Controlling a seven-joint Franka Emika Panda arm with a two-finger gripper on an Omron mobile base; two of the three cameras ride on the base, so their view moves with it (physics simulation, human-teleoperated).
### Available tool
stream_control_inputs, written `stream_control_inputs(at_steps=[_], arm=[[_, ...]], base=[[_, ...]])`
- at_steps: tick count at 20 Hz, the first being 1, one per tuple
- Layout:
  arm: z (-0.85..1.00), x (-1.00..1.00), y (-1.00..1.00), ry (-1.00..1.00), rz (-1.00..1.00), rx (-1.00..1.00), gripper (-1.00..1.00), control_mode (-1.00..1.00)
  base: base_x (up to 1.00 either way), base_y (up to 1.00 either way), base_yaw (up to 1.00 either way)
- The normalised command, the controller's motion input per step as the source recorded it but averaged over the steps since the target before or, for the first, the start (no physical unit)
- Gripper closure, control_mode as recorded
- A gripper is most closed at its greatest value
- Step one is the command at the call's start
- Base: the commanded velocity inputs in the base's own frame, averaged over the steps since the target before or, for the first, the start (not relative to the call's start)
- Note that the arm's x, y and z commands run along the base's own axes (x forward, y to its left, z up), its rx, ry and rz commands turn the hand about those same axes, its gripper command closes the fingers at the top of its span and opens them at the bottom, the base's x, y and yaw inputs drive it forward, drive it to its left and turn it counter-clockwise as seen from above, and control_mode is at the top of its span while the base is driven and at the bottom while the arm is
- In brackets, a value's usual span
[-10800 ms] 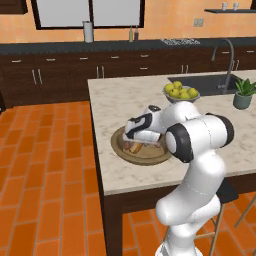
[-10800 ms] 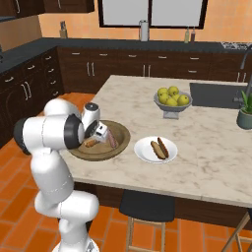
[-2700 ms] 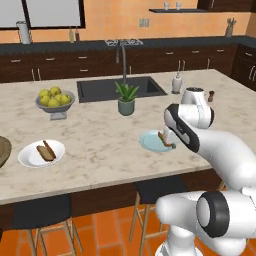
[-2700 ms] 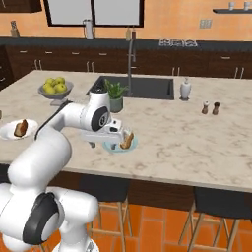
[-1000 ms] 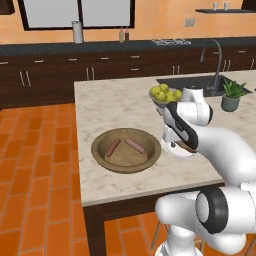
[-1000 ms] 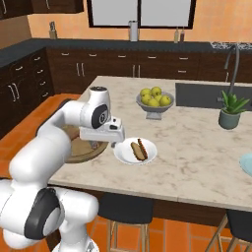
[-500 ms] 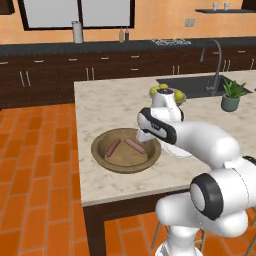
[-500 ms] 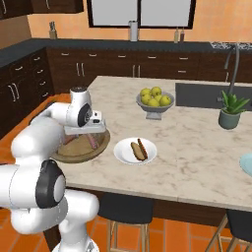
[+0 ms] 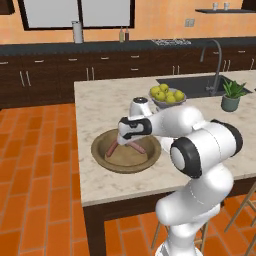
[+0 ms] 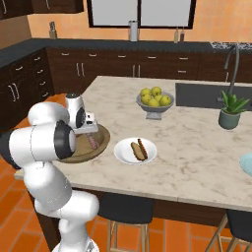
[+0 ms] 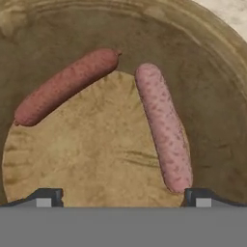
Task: Place one bun and one sausage from the bowl on each plate.
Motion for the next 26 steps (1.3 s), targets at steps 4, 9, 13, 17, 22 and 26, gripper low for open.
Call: stream_control_inputs(at_steps=[4,9,13,17,22,26], arm=[[-0.37,0.50,0.00,0.00,0.00,0.00,-1.00,-1.00],[-0.44,0.16,0.00,0.00,0.00,0.00,-1.00,-1.00],[-0.47,0.02,0.00,0.00,0.00,0.00,-1.00,-1.00],[-0.29,0.08,-0.11,0.01,0.00,0.00,-1.00,-1.00],[-0.01,0.09,-0.12,0.05,0.02,-0.02,-1.00,-1.00],[0.01,0.00,-0.19,0.12,0.00,-0.08,-1.00,-1.00]], base=[[0.00,0.00,0.00],[0.00,0.00,0.00],[0.00,0.00,0.00],[0.00,0.00,0.00],[0.00,0.00,0.00],[0.00,0.00,0.00]])
